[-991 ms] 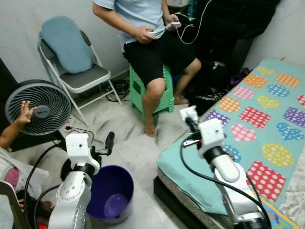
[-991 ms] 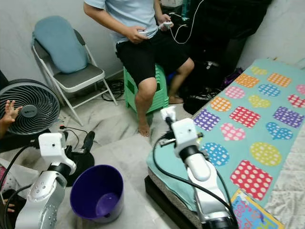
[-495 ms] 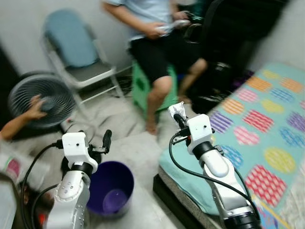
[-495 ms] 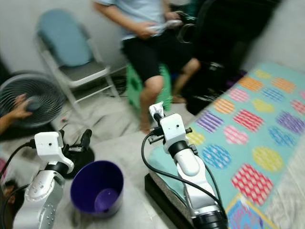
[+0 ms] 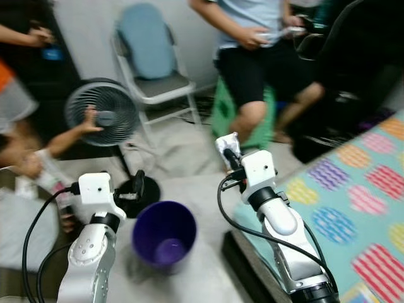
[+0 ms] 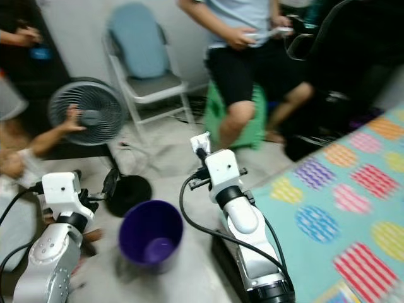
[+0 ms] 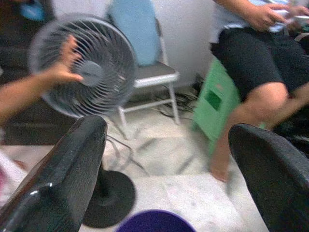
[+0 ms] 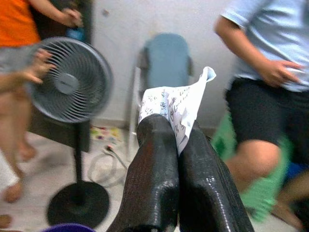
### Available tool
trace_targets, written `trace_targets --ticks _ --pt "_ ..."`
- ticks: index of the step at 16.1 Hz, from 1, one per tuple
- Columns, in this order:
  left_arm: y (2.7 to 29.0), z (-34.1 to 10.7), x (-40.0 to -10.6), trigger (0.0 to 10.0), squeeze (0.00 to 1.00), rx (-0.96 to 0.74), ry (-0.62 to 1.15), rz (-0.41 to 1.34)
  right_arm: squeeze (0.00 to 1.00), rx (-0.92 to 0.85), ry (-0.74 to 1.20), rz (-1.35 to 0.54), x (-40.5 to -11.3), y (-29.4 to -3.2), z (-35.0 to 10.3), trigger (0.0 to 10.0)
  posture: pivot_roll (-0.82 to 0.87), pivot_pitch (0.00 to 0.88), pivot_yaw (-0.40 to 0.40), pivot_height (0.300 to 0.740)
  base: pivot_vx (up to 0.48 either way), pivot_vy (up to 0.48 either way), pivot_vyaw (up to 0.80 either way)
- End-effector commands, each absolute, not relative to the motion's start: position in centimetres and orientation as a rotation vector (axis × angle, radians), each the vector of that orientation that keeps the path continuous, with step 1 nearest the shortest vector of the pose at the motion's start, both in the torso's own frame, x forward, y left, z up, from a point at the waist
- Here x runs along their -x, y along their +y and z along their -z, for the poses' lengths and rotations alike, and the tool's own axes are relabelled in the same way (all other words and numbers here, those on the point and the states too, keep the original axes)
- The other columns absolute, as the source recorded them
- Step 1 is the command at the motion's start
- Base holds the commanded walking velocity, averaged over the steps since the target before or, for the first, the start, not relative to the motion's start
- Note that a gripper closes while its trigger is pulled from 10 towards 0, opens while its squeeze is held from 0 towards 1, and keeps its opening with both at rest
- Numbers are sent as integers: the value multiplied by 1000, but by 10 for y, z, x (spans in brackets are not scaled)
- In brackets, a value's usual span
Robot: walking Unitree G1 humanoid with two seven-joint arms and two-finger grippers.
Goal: Clean up the room
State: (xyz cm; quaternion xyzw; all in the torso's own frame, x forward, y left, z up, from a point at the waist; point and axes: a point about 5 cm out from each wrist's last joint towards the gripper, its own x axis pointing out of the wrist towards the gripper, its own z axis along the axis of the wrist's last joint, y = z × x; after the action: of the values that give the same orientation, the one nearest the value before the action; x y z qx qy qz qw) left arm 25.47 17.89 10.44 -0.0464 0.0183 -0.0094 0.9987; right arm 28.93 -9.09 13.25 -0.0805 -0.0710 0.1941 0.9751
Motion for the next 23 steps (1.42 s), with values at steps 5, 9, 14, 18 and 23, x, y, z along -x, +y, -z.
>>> trace_targets --ticks 5,9,14,18,23 --pt "178 -108 -255 10000 0 76 33 26 0 162 -173 -379 -292 -94 -141 10000 -186 0 59 740 0 0 151" --pt "176 -106 -254 10000 0 74 37 27 0 168 -184 -374 -291 -98 -142 10000 -190 5 53 740 0 0 508" --pt "174 -108 -257 10000 0 70 33 50 0 135 -184 -363 -290 -95 -141 10000 -198 0 71 740 0 0 535" --pt "172 -105 -256 10000 0 92 53 66 0 145 -169 -337 -285 -104 -135 10000 -212 0 83 740 0 0 0" --pt "168 -105 -255 10000 0 108 59 114 0 144 -164 -311 -277 -112 -132 10000 -226 0 95 740 0 0 0"
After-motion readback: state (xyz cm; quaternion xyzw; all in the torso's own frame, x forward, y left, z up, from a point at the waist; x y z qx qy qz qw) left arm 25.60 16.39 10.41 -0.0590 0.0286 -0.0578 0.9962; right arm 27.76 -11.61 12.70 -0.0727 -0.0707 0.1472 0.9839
